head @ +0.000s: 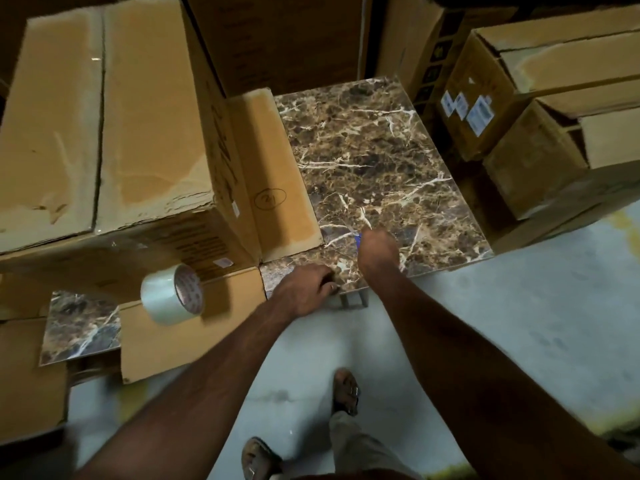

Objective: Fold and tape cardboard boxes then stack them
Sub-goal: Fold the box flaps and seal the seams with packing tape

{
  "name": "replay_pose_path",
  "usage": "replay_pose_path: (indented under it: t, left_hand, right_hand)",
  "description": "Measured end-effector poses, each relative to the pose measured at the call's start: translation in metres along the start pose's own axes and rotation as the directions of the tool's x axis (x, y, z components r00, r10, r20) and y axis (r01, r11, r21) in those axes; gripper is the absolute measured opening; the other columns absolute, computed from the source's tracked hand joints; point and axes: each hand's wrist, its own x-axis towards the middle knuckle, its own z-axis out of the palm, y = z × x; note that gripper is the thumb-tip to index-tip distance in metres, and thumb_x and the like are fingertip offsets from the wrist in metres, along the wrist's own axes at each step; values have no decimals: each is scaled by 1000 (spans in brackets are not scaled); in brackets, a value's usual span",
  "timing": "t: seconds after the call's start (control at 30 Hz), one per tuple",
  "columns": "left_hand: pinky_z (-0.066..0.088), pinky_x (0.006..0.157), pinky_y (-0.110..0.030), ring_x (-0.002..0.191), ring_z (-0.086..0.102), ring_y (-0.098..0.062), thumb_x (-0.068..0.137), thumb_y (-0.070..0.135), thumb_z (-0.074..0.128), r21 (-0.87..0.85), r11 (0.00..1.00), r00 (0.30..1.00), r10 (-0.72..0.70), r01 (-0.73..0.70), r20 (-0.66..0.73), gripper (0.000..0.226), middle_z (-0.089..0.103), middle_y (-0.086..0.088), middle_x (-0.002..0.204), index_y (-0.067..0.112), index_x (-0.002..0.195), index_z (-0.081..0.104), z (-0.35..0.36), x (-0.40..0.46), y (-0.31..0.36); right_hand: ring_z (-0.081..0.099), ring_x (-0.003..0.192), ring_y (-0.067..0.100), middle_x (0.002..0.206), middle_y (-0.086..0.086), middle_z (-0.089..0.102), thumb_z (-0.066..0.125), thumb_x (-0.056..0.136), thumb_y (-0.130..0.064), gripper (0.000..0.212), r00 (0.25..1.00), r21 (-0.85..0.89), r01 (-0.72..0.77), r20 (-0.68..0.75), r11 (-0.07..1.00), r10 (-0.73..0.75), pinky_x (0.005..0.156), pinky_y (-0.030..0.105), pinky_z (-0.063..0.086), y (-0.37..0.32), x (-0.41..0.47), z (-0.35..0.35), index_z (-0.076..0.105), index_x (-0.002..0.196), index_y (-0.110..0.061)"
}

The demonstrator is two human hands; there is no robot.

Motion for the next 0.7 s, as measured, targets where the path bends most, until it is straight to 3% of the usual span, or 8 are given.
replay_pose_path:
  t: [0.13,0.23,0.33,0.47,0.57,0.63,0.7]
  left_hand:
    - [51,89,-39,106,62,-25,100,32,55,-71,996,998,-55,52,-36,31,68,-7,120,16,124,64,0,-7,1]
    - [50,88,-36,107,61,-26,103,34,51,-264,953,982,-173,146,-82,34,67,-8,119,14,129,60,-11,-17,5]
    - [46,88,-33,110,60,-27,105,43,44,-489,852,949,-285,185,-137,42,64,-10,120,11,127,59,-20,-27,6]
    - [53,83,-38,91,65,-21,103,48,45,-719,692,882,-381,73,-278,31,70,-6,102,21,108,60,-30,-50,17]
    - [59,70,-39,75,68,-17,102,42,50,-685,729,828,-386,4,-406,26,69,0,84,22,91,62,-45,-76,10]
    - [58,69,-48,75,69,-26,101,39,47,-681,732,781,-426,1,-457,32,67,-4,79,19,81,61,-51,-90,3]
    - [55,70,-45,78,66,-29,102,33,47,-675,738,735,-458,0,-501,33,65,-4,76,16,77,61,-57,-106,-1]
  right_hand:
    - [67,99,30,110,18,68,65,92,-5,25,999,50,-6,49,999,4,78,38,59,0,2,-9,63,117,-2]
    - [62,90,27,107,15,64,60,94,-3,30,999,281,31,9,959,-36,70,35,52,-2,-7,-11,57,124,-7]
    - [61,98,23,119,11,62,51,97,0,42,980,480,196,-114,855,-160,80,38,56,-18,-31,-14,52,136,-15]
    - [61,96,20,118,8,63,50,99,-3,39,898,398,440,-185,805,-400,80,34,52,-36,-76,-15,53,135,-17]
    - [62,97,24,113,7,63,50,96,-4,42,840,320,542,-180,777,-512,83,43,53,-58,-109,-29,53,135,-18]
    - [61,94,24,112,7,64,50,95,-4,46,827,301,561,-173,771,-534,78,39,50,-71,-127,-41,49,139,-21]
    - [59,86,23,102,5,63,53,95,-5,44,835,312,547,-135,777,-533,69,35,46,-82,-142,-54,48,135,-21]
